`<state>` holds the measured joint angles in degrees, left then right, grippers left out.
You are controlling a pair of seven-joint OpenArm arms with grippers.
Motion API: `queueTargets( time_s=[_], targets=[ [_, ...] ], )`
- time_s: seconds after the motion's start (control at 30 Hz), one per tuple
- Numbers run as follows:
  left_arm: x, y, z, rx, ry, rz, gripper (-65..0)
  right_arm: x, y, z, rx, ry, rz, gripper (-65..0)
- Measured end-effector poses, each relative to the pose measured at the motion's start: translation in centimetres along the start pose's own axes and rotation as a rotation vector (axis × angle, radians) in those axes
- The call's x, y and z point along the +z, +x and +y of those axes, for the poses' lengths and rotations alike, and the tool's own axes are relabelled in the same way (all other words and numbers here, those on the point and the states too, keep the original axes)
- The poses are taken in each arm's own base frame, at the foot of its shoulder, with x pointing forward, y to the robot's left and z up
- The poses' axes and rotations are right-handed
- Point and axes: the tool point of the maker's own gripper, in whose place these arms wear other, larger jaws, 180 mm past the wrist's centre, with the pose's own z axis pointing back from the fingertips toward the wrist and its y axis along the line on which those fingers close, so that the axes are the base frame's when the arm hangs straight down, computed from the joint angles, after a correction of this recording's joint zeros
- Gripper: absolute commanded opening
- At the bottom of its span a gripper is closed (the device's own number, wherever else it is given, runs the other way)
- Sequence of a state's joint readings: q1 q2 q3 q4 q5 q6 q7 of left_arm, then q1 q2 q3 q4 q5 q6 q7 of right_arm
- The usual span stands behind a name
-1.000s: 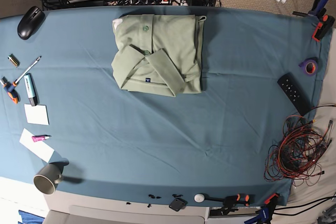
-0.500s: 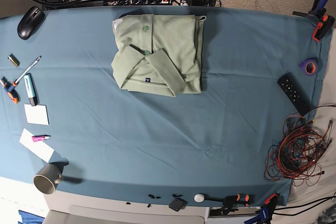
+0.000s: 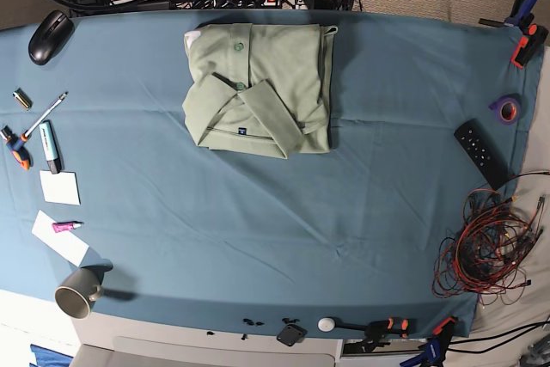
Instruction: Fold the T-shirt properly
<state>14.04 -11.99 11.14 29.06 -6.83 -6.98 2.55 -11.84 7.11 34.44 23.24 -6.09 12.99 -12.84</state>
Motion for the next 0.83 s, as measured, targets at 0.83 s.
queueTargets(
  time_s=[0.83],
  targets=[
    [-1.0,0.7,-2.7,0.129,0.038,0.06,-65.0,-0.3,-3.6,3.6,0.253,0.033,0.059,-65.0]
  ],
)
